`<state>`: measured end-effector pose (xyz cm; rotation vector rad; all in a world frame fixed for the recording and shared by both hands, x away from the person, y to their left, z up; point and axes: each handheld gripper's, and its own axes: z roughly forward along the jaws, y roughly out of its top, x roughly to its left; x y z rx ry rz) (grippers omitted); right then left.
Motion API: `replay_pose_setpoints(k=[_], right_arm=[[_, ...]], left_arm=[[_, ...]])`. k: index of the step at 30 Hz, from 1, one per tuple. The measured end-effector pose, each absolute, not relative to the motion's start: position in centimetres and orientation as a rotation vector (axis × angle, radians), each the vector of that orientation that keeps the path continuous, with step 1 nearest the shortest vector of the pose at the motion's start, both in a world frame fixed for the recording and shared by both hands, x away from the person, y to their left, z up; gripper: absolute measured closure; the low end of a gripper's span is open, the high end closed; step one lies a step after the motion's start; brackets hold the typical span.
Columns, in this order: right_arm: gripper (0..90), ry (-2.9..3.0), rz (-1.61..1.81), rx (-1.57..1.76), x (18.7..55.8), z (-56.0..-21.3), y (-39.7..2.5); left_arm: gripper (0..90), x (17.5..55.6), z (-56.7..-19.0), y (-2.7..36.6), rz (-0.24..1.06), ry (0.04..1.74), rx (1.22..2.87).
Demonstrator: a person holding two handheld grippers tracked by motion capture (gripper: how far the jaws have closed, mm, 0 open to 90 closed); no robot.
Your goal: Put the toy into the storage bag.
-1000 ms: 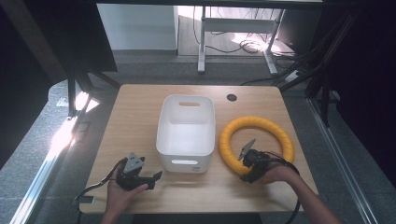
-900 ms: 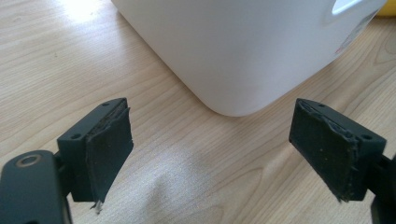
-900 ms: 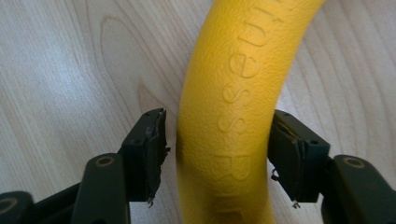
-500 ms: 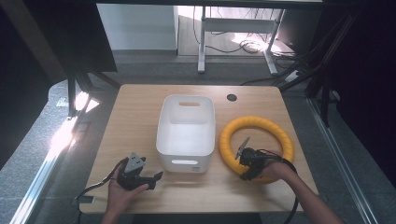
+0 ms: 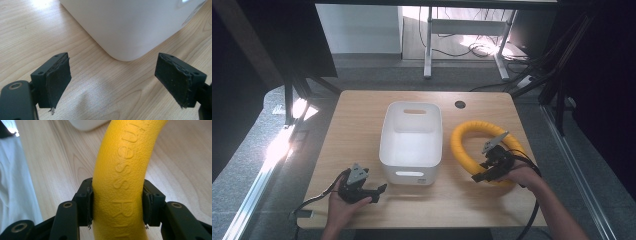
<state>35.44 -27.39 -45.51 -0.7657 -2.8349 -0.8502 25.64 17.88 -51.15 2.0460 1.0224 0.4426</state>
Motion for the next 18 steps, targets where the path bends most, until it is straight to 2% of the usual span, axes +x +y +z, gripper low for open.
replay_pose_setpoints(k=[18], right_arm=[[52.0, -2.760, -1.173, -0.820, 35.2, -43.2, -30.1]], left_arm=[[13.3, 25.8, -51.3, 17.8, 0.443, 1.021, 2.049]])
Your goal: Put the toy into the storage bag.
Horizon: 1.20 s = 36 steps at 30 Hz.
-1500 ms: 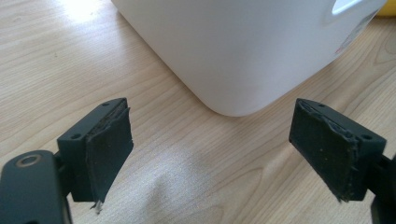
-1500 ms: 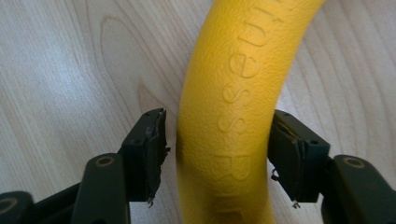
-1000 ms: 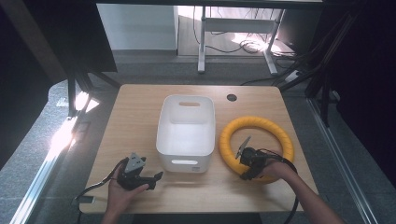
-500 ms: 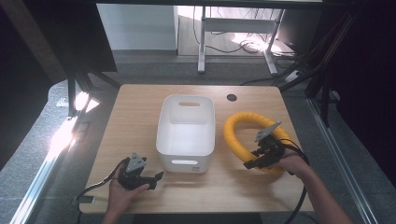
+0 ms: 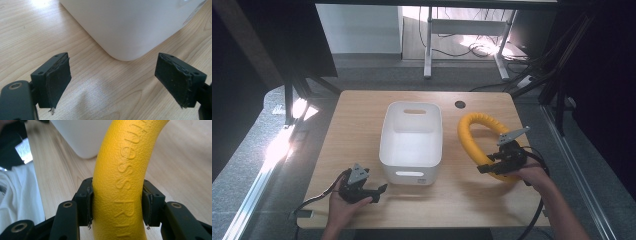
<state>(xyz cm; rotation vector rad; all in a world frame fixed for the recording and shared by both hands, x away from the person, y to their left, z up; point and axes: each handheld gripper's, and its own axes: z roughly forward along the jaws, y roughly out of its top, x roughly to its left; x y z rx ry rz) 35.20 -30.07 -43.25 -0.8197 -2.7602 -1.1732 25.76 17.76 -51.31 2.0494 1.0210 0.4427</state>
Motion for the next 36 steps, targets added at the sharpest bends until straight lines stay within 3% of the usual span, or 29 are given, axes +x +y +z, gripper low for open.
replay_pose_setpoints(k=[22, 36], right_arm=[[52.1, -2.599, -1.654, -0.919, 33.5, -40.1, -34.1], [52.0, -2.535, -1.789, -0.905, 33.3, -39.0, -33.8]], left_arm=[[13.3, 25.8, -51.3, 17.8, 0.443, 1.020, 2.044], [13.3, 25.8, -51.3, 17.8, 0.445, 1.016, 2.047]])
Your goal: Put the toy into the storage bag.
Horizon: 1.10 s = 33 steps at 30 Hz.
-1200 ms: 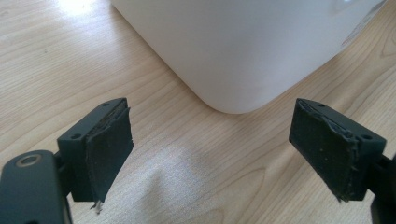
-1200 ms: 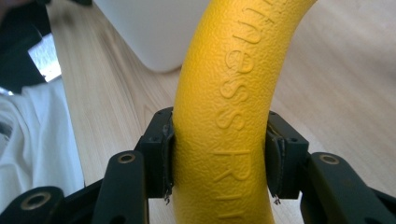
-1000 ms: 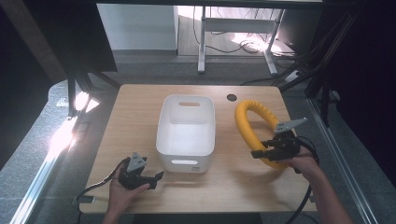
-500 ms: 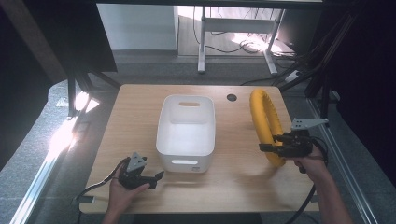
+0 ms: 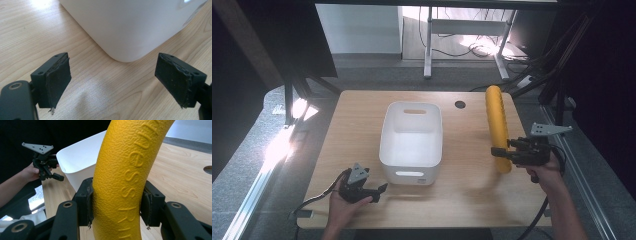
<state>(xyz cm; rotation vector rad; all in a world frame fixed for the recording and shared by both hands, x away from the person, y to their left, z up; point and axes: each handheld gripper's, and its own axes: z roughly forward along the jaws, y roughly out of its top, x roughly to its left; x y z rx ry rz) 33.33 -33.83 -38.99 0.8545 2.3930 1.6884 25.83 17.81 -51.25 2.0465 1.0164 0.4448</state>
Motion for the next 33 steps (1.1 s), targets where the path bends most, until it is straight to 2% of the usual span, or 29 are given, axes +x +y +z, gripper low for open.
replay_pose_setpoints(k=[33], right_arm=[[51.9, 2.280, 1.880, 0.807, 34.0, -38.5, -30.2]], left_arm=[[13.3, 25.9, -51.4, 17.7, 0.443, 1.019, 2.049]])
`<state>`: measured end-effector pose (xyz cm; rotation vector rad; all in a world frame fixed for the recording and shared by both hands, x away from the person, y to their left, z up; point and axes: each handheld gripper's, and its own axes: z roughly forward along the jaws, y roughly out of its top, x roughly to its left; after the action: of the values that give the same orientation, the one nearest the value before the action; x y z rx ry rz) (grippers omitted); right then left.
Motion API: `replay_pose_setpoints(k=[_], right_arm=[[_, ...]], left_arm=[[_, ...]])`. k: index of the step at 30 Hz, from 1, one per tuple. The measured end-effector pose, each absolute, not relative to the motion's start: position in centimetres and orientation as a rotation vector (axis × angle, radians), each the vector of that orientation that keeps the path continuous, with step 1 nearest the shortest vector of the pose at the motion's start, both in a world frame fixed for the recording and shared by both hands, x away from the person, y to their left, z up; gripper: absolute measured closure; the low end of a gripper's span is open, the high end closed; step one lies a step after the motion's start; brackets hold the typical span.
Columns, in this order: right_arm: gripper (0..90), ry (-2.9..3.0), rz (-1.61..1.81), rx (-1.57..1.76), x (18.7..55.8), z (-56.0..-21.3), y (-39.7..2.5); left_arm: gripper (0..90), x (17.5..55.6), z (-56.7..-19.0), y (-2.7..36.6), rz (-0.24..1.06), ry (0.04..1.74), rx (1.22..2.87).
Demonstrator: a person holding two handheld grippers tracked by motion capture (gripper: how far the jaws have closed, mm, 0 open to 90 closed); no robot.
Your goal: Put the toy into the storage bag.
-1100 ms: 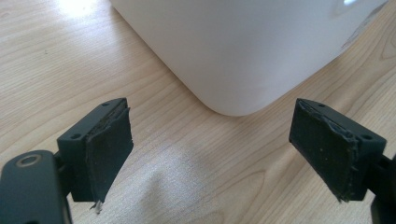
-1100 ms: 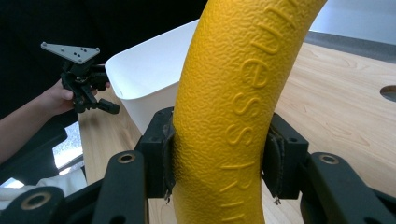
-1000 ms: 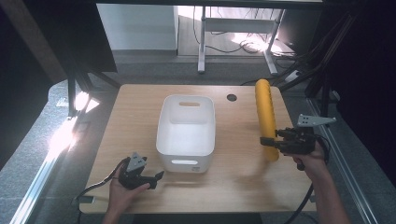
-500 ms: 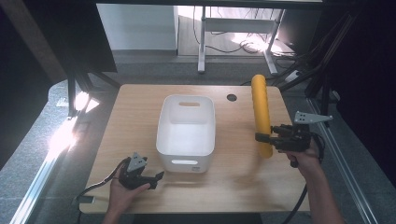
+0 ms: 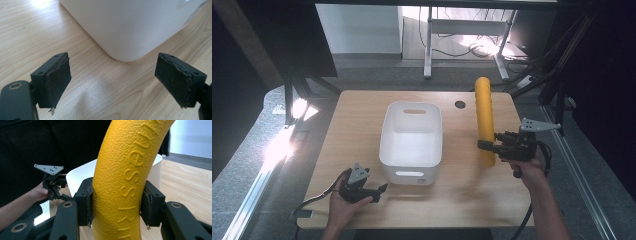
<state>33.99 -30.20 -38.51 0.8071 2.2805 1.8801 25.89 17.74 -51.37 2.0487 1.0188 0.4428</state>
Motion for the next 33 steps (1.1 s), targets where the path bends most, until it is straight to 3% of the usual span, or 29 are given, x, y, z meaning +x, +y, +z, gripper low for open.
replay_pose_setpoints(k=[33], right_arm=[[51.8, 1.834, 1.947, 0.899, 31.3, -38.7, -25.4]], left_arm=[[13.3, 25.9, -51.1, 18.0, 0.436, 1.016, 2.030]])
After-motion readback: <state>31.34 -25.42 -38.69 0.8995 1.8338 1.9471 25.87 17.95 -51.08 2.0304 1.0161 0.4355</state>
